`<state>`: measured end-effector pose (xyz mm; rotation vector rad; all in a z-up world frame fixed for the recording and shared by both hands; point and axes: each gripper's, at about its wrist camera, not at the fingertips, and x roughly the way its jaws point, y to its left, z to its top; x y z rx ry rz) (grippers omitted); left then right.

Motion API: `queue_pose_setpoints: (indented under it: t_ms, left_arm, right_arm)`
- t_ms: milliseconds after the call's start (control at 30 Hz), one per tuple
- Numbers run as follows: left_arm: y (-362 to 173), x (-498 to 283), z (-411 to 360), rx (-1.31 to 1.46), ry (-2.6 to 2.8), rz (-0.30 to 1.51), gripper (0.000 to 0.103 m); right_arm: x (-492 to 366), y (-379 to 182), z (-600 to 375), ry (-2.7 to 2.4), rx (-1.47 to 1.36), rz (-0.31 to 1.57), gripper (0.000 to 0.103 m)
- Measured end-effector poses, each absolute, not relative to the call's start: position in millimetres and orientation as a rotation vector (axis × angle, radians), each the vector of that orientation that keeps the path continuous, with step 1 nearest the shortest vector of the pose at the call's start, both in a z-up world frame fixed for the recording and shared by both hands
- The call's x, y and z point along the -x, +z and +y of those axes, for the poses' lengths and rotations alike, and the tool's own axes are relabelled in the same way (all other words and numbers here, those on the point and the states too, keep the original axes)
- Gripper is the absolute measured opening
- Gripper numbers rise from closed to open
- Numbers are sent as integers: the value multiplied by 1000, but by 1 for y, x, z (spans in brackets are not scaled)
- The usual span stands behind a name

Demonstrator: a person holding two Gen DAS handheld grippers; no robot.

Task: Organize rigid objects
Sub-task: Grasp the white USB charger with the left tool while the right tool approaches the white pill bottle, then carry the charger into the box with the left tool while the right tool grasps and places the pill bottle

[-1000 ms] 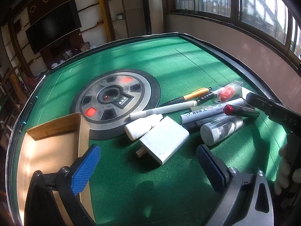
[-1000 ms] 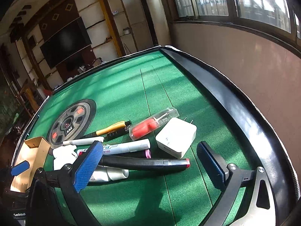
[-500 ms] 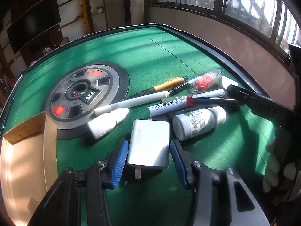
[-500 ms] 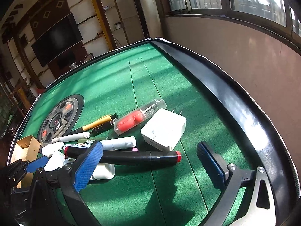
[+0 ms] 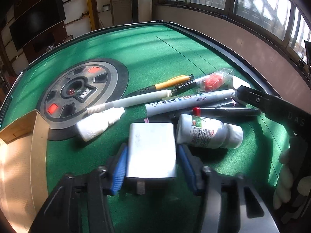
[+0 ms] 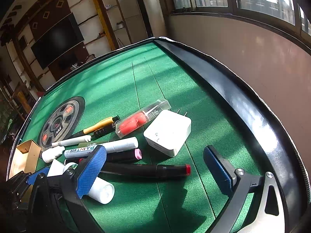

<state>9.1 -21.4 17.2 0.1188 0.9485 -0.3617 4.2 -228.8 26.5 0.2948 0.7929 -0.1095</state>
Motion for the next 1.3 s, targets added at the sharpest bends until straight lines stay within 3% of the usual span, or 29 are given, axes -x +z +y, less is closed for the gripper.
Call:
queue_pose_setpoints:
  t_ms: [567, 967, 1100, 1300]
  left_arm:
    - [18, 25, 12, 70, -345, 959, 49]
    - [68, 111, 95, 192, -318, 795, 49]
    - [71, 121, 111, 233, -321, 771, 49]
    - [79, 128, 122, 259, -319, 742, 49]
  right_arm:
    - [-8, 21, -229, -92, -311, 811, 100]
    - [6, 23, -240, -9, -471, 850, 100]
    - [9, 44, -209, 100, -344, 883, 100]
    - [3, 50, -134, 168, 112, 876, 97]
